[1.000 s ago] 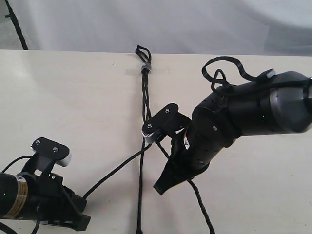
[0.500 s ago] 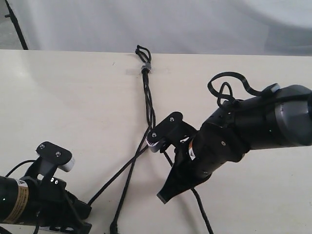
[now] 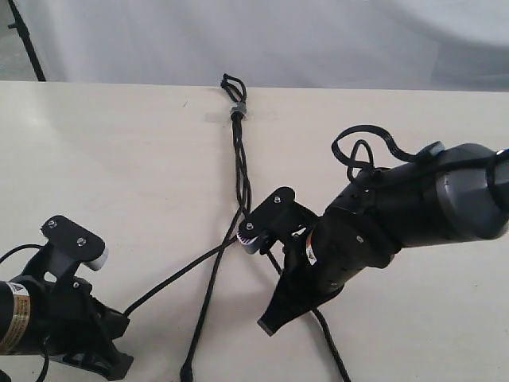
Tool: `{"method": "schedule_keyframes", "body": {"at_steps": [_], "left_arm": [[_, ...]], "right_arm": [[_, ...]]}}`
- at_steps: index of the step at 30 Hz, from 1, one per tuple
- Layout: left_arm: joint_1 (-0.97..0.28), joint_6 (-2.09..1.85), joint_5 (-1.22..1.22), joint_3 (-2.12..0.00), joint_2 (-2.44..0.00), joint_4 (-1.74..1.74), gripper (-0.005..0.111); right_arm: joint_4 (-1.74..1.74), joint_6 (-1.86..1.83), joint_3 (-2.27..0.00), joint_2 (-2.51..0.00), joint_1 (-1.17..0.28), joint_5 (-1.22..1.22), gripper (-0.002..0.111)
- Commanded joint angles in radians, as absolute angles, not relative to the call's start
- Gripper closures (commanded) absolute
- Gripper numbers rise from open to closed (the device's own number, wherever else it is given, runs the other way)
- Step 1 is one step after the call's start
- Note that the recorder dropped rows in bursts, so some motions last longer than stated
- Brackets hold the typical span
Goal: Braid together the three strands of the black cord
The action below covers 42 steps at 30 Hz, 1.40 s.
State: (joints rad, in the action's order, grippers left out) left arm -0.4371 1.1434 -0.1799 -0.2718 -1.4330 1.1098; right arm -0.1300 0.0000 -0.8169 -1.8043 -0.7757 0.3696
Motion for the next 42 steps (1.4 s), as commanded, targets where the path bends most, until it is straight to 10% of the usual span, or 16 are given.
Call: {"method": "schedule_keyframes", "body": {"at_steps": [1, 11, 42], "left_arm": [[-0.442, 1.141, -0.166, -0.266, -1.426, 1.111, 0.107], [-0.442, 1.141, -0.163, -0.266, -1.426, 1.111, 0.107], [-0.442, 1.171, -0.155, -0.266, -1.432, 1.111, 0.107]], "right_arm": [[-0.142, 0.04, -0.813, -1.802, -0.77, 0.374, 0.107], [-0.032, 0.058, -0.913, -1.73, -0.772, 0.522, 0.041], [0.227, -0.029, -1.023, -1.893, -0.981, 0.438, 0.041]]}}
